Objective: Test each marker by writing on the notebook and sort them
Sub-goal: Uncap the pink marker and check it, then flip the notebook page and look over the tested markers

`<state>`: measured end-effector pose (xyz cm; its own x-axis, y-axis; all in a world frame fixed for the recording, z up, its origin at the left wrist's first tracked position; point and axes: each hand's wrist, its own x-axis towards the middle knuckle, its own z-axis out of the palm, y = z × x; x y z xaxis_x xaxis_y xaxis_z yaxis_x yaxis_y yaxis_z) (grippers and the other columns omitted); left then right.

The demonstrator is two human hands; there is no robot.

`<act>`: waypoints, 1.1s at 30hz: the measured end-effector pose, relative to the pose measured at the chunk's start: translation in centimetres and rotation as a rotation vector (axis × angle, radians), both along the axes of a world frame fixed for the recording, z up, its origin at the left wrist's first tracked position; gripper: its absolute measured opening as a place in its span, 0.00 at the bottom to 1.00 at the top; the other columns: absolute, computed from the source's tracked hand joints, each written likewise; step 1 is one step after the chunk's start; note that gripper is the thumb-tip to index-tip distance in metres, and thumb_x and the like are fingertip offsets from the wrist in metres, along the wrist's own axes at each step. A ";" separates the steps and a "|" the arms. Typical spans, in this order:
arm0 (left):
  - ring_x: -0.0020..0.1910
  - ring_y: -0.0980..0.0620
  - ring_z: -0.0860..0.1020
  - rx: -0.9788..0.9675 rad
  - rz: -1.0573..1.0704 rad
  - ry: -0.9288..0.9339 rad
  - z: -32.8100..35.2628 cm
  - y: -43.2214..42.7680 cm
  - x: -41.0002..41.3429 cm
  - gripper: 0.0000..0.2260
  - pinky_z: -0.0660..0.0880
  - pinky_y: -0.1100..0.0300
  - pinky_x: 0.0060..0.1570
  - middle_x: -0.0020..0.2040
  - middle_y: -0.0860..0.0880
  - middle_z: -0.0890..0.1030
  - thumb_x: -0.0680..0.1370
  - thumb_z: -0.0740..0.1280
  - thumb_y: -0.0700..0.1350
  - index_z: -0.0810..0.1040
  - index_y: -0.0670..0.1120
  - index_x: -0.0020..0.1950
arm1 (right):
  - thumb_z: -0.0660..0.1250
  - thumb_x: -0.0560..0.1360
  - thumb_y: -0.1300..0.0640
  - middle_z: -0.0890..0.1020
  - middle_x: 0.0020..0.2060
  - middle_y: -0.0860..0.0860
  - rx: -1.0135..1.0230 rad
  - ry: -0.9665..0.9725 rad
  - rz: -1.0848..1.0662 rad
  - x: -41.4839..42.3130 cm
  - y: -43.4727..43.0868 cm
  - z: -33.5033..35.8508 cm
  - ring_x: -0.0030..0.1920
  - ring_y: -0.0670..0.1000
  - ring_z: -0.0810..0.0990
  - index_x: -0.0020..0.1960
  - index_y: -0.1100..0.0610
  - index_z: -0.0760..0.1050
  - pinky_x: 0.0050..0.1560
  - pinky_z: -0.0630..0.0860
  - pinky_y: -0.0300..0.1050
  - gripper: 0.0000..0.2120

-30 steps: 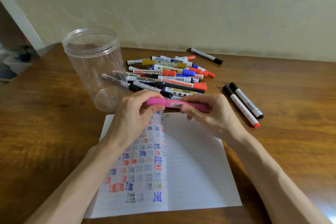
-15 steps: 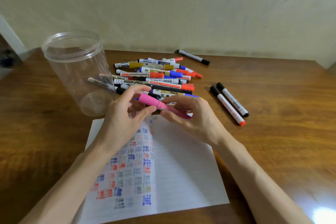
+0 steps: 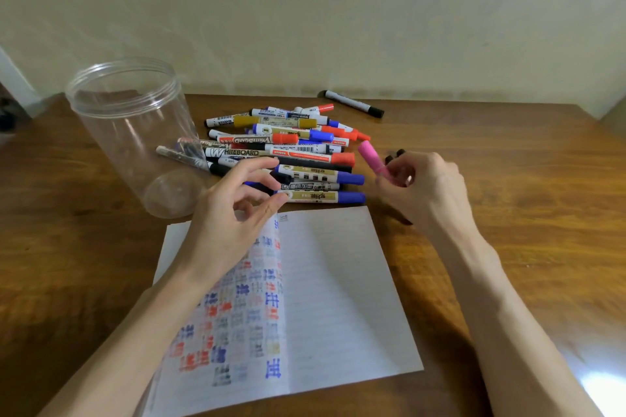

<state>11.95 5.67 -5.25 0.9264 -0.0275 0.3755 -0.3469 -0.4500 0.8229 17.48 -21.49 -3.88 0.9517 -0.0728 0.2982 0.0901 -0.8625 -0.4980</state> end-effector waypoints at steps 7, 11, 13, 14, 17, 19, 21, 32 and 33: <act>0.50 0.57 0.84 0.010 0.003 -0.009 -0.1 -0.1 -0.1 0.22 0.82 0.59 0.48 0.54 0.58 0.83 0.78 0.72 0.48 0.75 0.50 0.71 | 0.78 0.75 0.49 0.83 0.58 0.57 -0.183 0.078 -0.201 0.4 -0.8 -0.3 0.57 0.59 0.78 0.60 0.53 0.82 0.53 0.76 0.51 0.17; 0.50 0.56 0.84 0.011 -0.004 -0.004 -0.1 -0.2 -0.1 0.22 0.81 0.58 0.48 0.54 0.58 0.83 0.77 0.71 0.50 0.76 0.51 0.71 | 0.73 0.77 0.43 0.73 0.70 0.58 -0.180 0.151 -0.224 0.8 -1.3 -0.4 0.69 0.61 0.70 0.74 0.47 0.72 0.65 0.69 0.56 0.27; 0.50 0.56 0.84 0.015 -0.005 -0.002 -0.2 -0.2 -0.2 0.22 0.81 0.58 0.47 0.53 0.58 0.83 0.77 0.71 0.50 0.76 0.51 0.71 | 0.70 0.80 0.41 0.75 0.70 0.57 -0.116 0.194 -0.199 1.2 -1.6 -0.7 0.69 0.61 0.72 0.76 0.44 0.72 0.64 0.70 0.55 0.26; 0.50 0.56 0.84 0.018 -0.004 -0.001 -0.2 -0.2 -0.2 0.22 0.81 0.59 0.47 0.53 0.58 0.83 0.77 0.72 0.50 0.76 0.51 0.71 | 0.69 0.81 0.41 0.77 0.69 0.57 -0.097 0.189 -0.197 1.3 -1.8 -1.0 0.68 0.61 0.73 0.76 0.44 0.73 0.63 0.71 0.55 0.25; 0.50 0.55 0.84 0.028 -0.002 -0.002 -0.4 -0.2 -0.1 0.21 0.81 0.59 0.47 0.54 0.58 0.83 0.78 0.72 0.50 0.76 0.51 0.70 | 0.71 0.80 0.45 0.80 0.64 0.57 -0.088 0.129 -0.268 1.5 -2.7 -1.4 0.66 0.61 0.75 0.74 0.46 0.76 0.60 0.73 0.54 0.23; 0.50 0.55 0.84 0.034 -0.005 -0.004 -0.4 -0.2 0.0 0.21 0.82 0.60 0.47 0.54 0.58 0.83 0.78 0.72 0.50 0.76 0.51 0.70 | 0.72 0.80 0.45 0.81 0.64 0.58 -0.100 0.113 -0.341 1.5 -3.7 -1.5 0.65 0.62 0.76 0.73 0.47 0.76 0.61 0.73 0.56 0.23; 0.50 0.56 0.84 0.044 -0.004 -0.013 -0.4 -0.3 0.0 0.20 0.81 0.61 0.46 0.54 0.58 0.83 0.78 0.71 0.50 0.76 0.51 0.70 | 0.72 0.79 0.44 0.80 0.65 0.59 -0.104 0.128 -0.412 1.6 -4.7 -1.6 0.65 0.62 0.75 0.73 0.48 0.76 0.61 0.72 0.57 0.24; 0.51 0.59 0.83 0.094 0.003 -0.045 -0.5 -0.4 0.0 0.19 0.80 0.67 0.44 0.54 0.58 0.83 0.78 0.71 0.50 0.77 0.52 0.69 | 0.74 0.78 0.42 0.77 0.68 0.59 -0.065 0.145 -0.442 1.8 -5.3 -1.6 0.69 0.62 0.73 0.76 0.47 0.73 0.65 0.70 0.58 0.29; 0.51 0.58 0.83 0.098 -0.003 -0.047 -0.5 -0.5 0.0 0.19 0.80 0.68 0.44 0.54 0.58 0.83 0.78 0.71 0.50 0.77 0.52 0.69 | 0.75 0.77 0.42 0.77 0.68 0.58 -0.060 0.141 -0.439 1.7 -5.3 -1.6 0.69 0.62 0.73 0.76 0.47 0.73 0.65 0.70 0.58 0.29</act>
<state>11.91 5.21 -5.78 0.9077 -0.0690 0.4140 -0.3856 -0.5265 0.7577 19.19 -26.78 -5.47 0.8663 -0.4642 0.1844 -0.3547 -0.8317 -0.4271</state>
